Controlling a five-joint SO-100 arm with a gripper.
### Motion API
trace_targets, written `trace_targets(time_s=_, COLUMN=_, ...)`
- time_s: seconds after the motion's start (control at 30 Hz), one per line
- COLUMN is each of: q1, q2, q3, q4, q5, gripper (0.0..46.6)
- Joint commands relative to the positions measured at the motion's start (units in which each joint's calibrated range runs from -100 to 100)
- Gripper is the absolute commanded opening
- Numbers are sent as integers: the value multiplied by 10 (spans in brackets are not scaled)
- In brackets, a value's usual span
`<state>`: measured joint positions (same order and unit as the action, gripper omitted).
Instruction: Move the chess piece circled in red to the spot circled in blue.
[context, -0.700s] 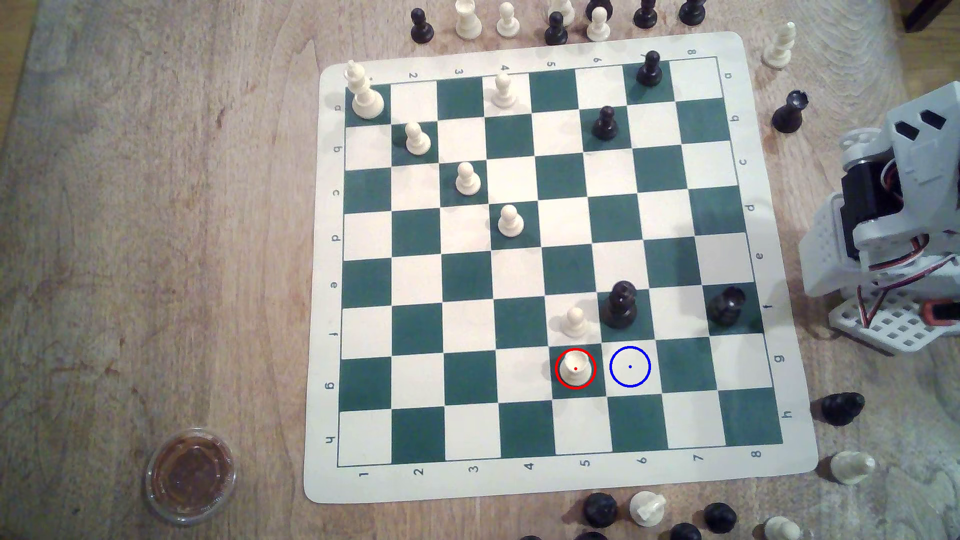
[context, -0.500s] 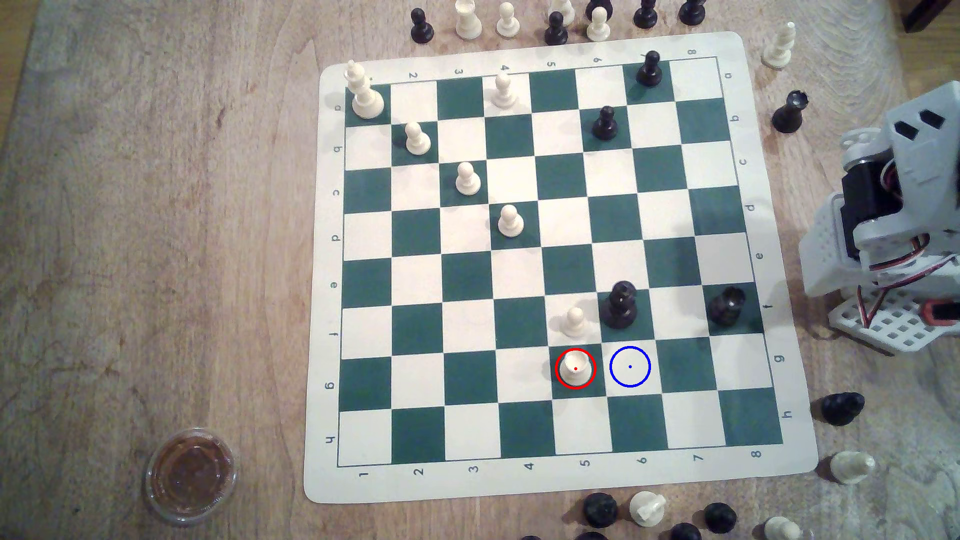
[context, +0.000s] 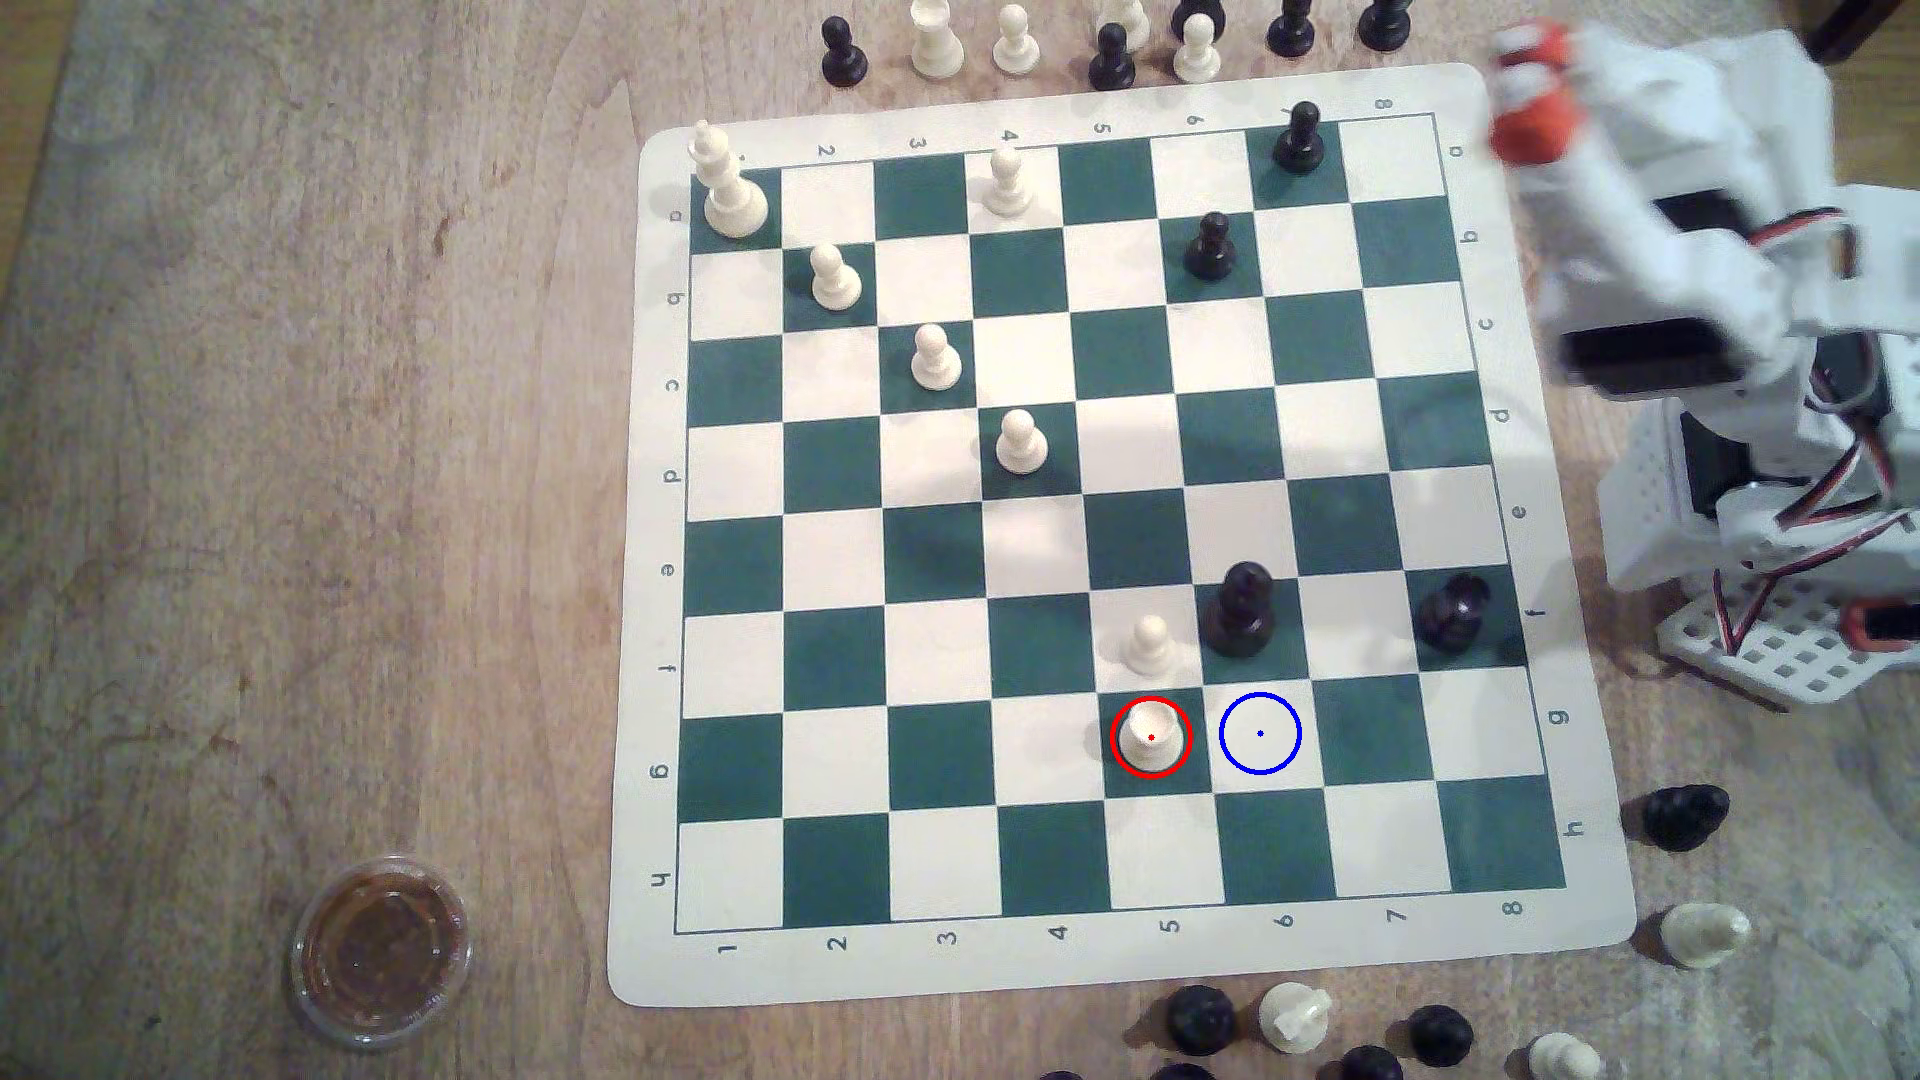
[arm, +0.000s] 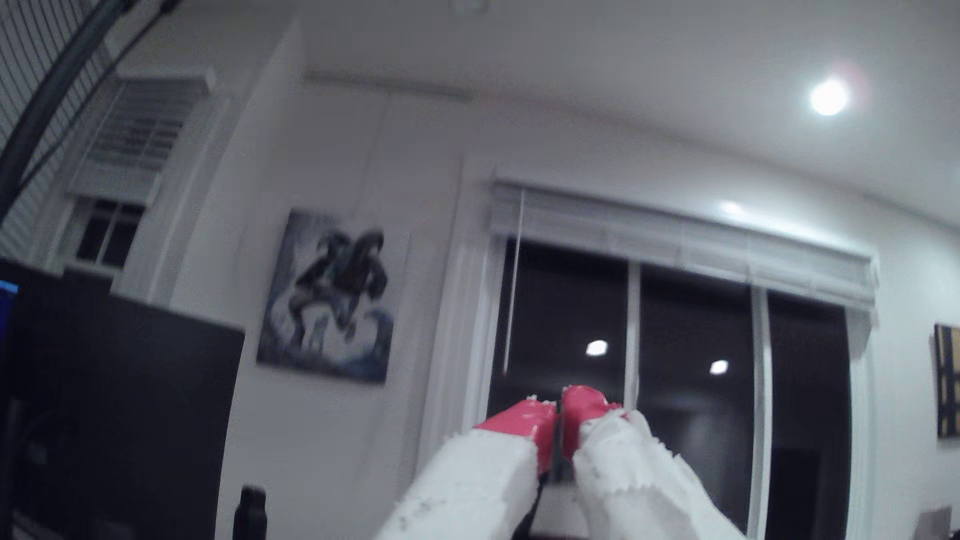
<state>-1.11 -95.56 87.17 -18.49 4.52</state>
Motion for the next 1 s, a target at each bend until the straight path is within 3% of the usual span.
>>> trace_targets(time_s=0.0, q1=14, q2=-2, q3=-137, q4=203, q5=-4, gripper=2)
trace_targets(time_s=0.17, q1=-1, q2=13, q3=-206, q4=397, q5=-5, gripper=2)
trace_targets(time_s=0.47, q1=-47, q2=97, q3=-233, q4=601, q5=-43, gripper=3)
trace_targets(time_s=0.53, q1=-54, q2=117, q3=-237, q4=625, q5=-43, gripper=30)
trace_targets(time_s=0.73, q1=-92, q2=265, q3=-373, q4=775, q5=-68, gripper=46)
trace_targets(time_s=0.87, q1=-123, q2=325, q3=-377, q4=811, q5=-54, gripper=81)
trace_targets(time_s=0.97, q1=-149, q2=355, q3=-371, q4=812, q5=-42, gripper=158)
